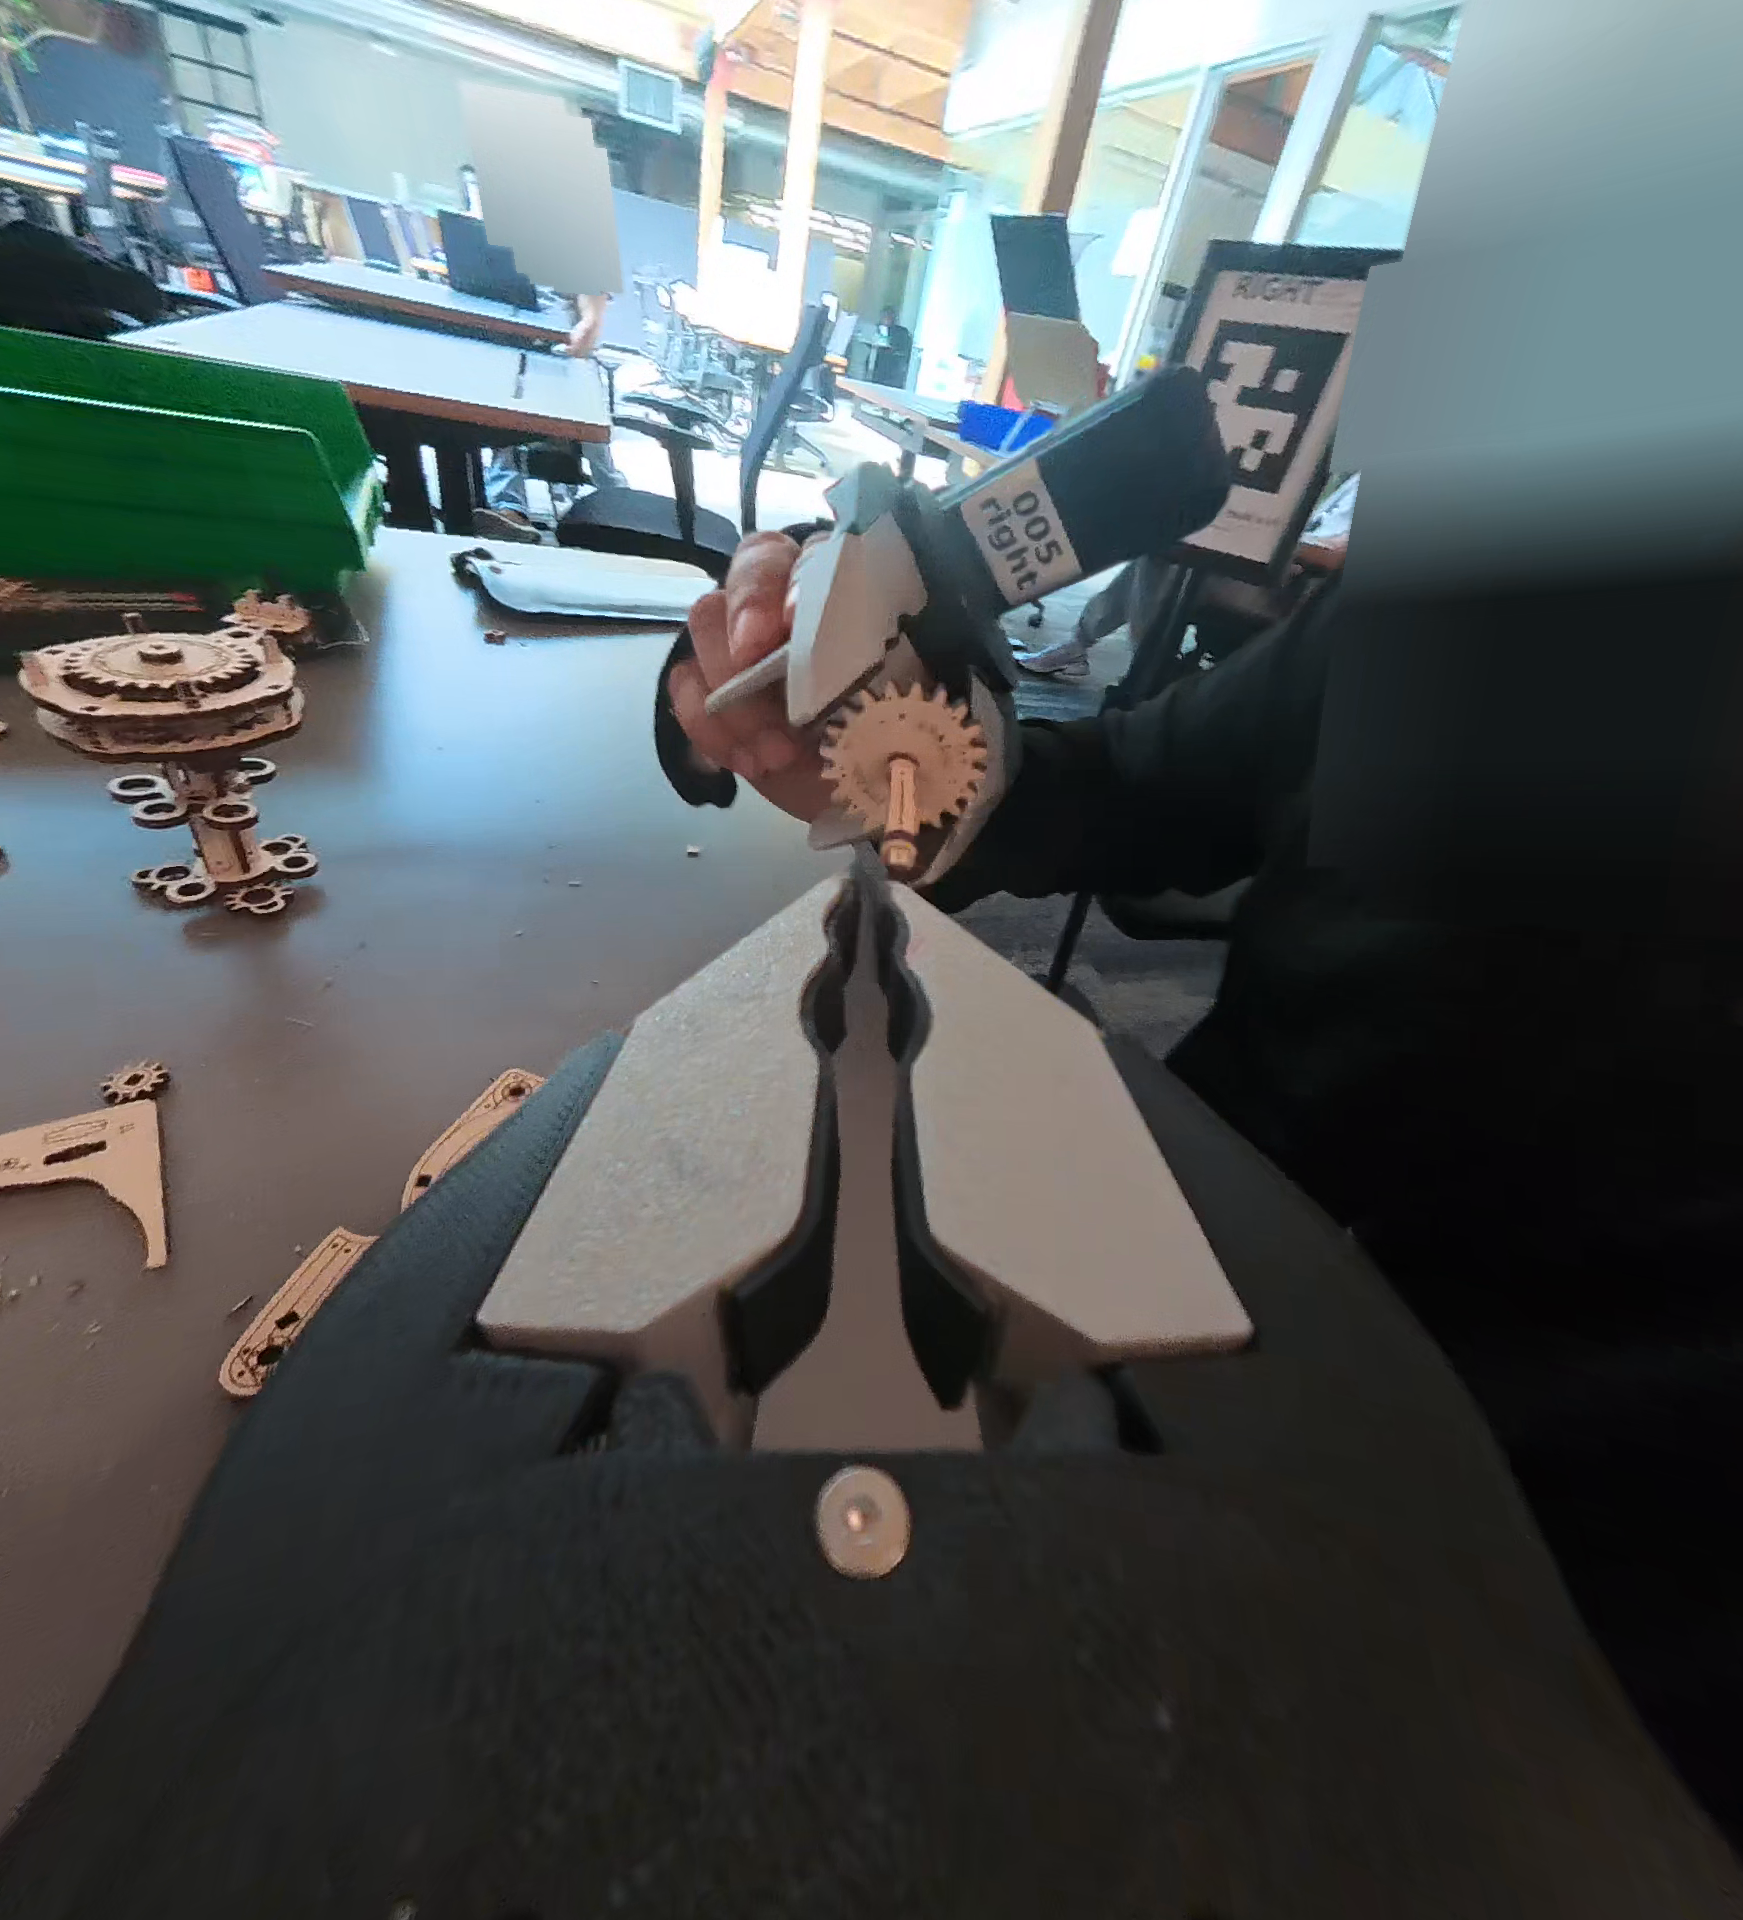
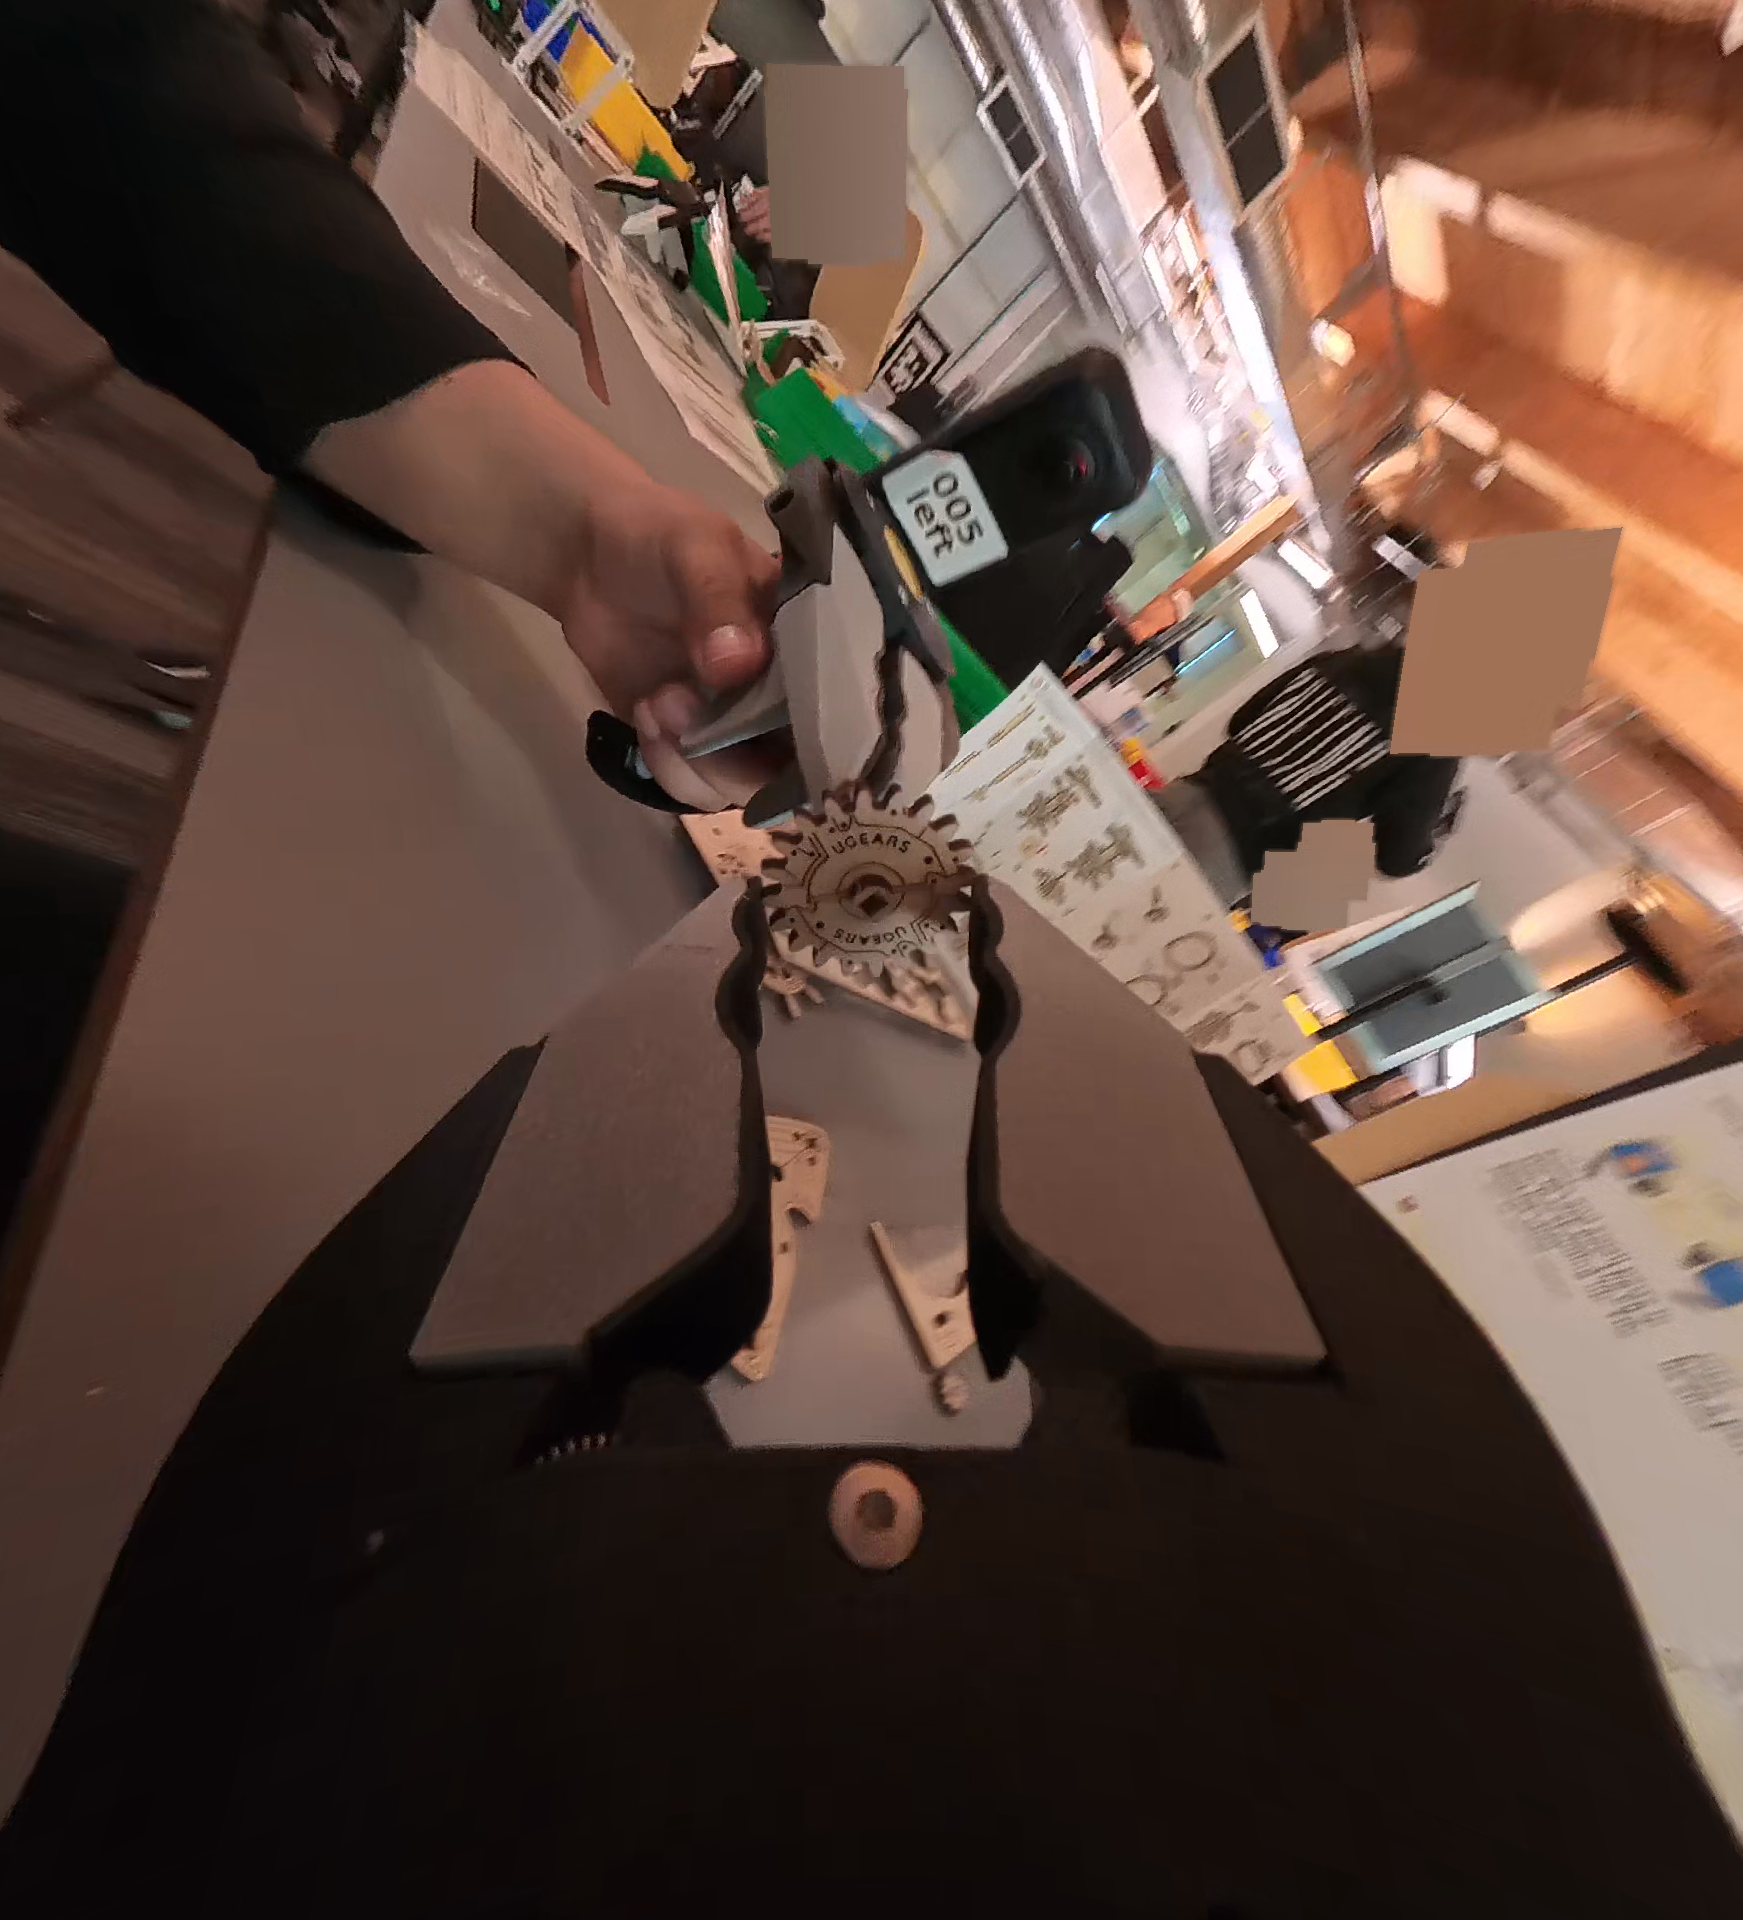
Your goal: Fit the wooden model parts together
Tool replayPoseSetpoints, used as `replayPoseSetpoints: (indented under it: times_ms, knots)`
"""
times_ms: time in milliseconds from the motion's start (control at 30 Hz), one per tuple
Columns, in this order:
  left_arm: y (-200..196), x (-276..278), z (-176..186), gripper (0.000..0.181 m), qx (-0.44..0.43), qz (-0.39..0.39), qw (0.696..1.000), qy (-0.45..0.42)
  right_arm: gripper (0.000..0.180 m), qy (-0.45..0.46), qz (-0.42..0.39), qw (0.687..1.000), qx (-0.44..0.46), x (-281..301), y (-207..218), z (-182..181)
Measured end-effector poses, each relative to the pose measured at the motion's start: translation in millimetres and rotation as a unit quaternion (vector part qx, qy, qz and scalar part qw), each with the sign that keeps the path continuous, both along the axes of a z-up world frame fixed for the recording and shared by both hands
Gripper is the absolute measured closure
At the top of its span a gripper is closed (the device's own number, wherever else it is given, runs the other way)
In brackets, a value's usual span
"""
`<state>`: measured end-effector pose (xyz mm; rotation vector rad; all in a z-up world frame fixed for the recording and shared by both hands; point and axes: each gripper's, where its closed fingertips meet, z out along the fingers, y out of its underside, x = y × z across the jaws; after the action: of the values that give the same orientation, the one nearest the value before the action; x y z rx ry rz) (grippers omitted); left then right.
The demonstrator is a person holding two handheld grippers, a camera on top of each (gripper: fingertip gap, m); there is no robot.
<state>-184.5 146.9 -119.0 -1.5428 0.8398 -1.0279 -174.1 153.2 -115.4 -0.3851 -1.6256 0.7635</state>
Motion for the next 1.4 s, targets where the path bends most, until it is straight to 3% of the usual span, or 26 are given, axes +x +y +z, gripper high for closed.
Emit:
replayPoseSetpoints:
  times_ms: [300,767,1000,1233,1400]
  knots:
    - [-9,-1,-8,0.176,0.002,-0.039,0.999,0.012,0.144,0.020,-0.002,0.999,0.038,-9,5,-5]
    - [1,-7,-19,0.170,0.033,0.010,0.997,0.067,0.144,0.014,0.025,0.999,0.038,-11,-1,-12]
    - [-3,-4,-21,0.179,0.058,0.004,0.995,0.081,0.144,0.010,0.024,0.999,0.042,-11,-1,-17]
    - [6,-12,-25,0.180,0.175,0.072,0.966,0.175,0.136,-0.023,0.018,0.999,-0.038,-12,13,-21]
    - [15,-19,-28,0.180,0.213,0.118,0.945,0.217,0.135,-0.039,0.047,0.993,-0.105,-6,17,-18]
